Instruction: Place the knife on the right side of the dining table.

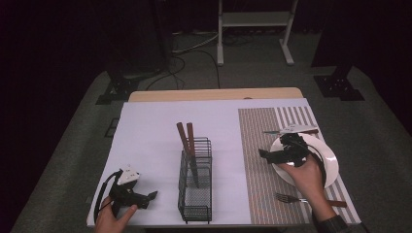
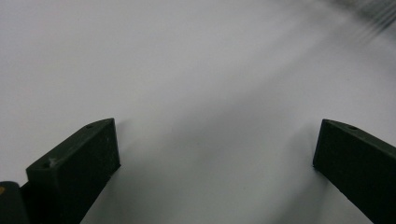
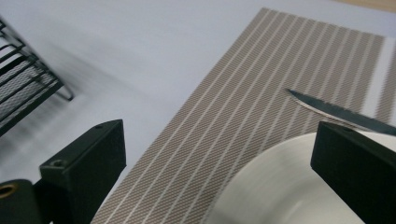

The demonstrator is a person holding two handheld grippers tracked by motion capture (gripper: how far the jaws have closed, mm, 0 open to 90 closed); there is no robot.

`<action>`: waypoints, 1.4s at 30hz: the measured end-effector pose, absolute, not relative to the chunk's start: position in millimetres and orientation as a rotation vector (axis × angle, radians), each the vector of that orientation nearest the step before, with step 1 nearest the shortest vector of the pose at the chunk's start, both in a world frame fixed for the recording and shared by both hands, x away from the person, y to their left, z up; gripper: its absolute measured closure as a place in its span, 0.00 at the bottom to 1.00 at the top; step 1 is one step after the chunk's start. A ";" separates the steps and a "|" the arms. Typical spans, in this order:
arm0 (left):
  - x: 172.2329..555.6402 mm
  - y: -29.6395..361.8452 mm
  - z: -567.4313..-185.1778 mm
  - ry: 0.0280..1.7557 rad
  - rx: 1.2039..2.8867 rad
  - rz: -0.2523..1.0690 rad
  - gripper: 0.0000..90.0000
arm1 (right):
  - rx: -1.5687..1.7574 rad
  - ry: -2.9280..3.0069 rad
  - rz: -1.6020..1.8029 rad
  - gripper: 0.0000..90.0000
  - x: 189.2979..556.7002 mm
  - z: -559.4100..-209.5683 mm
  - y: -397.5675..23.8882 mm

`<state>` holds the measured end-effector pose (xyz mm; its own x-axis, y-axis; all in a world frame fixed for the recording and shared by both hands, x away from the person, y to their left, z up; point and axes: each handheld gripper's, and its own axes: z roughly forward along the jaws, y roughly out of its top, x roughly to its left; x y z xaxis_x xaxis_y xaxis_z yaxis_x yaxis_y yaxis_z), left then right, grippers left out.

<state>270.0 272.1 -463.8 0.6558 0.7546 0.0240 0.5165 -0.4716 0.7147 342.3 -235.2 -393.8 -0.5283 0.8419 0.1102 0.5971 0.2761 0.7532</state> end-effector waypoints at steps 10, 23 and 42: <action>270.0 272.1 -463.7 0.980 2.179 0.442 0.00 | 1.211 2.346 1.117 0.03 319.5 -402.2 -204.8; 270.0 272.1 -463.8 0.981 2.179 0.441 0.00 | 1.061 2.483 1.107 0.03 300.2 -417.2 -160.5; 270.2 272.3 -463.7 0.977 2.182 0.442 0.00 | 0.896 2.642 1.002 0.03 277.2 -446.3 -121.0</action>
